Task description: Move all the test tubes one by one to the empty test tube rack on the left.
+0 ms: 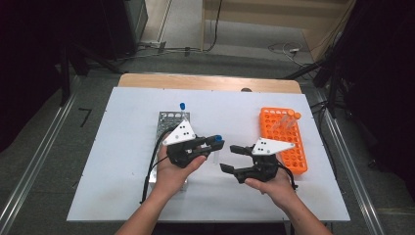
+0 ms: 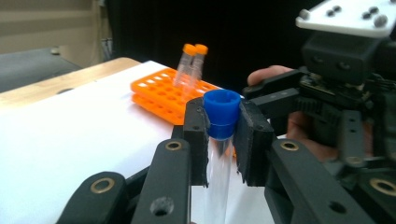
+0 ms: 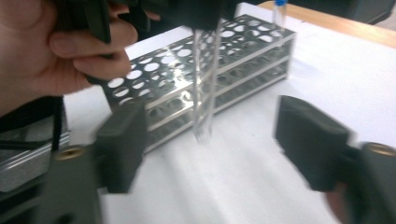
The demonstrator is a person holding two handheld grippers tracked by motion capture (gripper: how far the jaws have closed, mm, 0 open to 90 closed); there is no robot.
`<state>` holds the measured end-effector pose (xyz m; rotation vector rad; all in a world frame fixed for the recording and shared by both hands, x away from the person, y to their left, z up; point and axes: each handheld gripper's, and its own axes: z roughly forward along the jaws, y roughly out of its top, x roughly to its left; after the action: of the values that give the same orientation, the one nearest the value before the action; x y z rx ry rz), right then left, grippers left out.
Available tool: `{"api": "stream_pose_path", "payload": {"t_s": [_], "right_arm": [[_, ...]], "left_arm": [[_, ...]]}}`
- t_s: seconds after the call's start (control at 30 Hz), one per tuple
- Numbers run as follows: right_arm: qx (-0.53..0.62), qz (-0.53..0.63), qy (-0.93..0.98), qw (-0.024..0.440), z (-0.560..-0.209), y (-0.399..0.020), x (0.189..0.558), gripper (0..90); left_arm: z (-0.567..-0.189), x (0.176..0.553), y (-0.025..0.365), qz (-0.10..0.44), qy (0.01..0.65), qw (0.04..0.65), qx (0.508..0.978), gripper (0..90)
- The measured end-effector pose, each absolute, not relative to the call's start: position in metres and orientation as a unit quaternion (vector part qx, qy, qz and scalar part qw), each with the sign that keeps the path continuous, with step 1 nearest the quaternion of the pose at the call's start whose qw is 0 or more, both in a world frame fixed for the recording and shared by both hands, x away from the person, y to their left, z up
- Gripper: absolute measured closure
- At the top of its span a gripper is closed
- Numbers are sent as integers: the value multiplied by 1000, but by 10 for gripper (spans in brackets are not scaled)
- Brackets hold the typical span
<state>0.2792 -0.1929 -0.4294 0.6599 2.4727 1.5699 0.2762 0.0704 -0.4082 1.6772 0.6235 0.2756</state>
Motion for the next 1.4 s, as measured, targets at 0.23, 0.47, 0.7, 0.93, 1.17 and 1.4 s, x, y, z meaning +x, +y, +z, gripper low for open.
{"api": "stream_pose_path", "payload": {"t_s": [0.23,0.47,0.7,0.93,1.17,1.4], "right_arm": [[220,531,815,76,-433,-217,277,49],[241,533,806,88,-438,-244,275,3],[261,527,803,96,-444,-268,274,3],[280,530,793,109,-445,-281,278,3],[287,529,790,113,-447,-286,281,3],[291,529,790,111,-450,-287,282,3]], "left_arm": [[-402,285,90,138,290,615,721,770],[-396,294,109,158,309,616,708,770],[-392,306,127,176,327,613,697,770],[-395,321,140,197,352,608,684,770],[-402,338,148,224,383,596,669,769],[-409,353,148,238,402,593,655,770]]}}
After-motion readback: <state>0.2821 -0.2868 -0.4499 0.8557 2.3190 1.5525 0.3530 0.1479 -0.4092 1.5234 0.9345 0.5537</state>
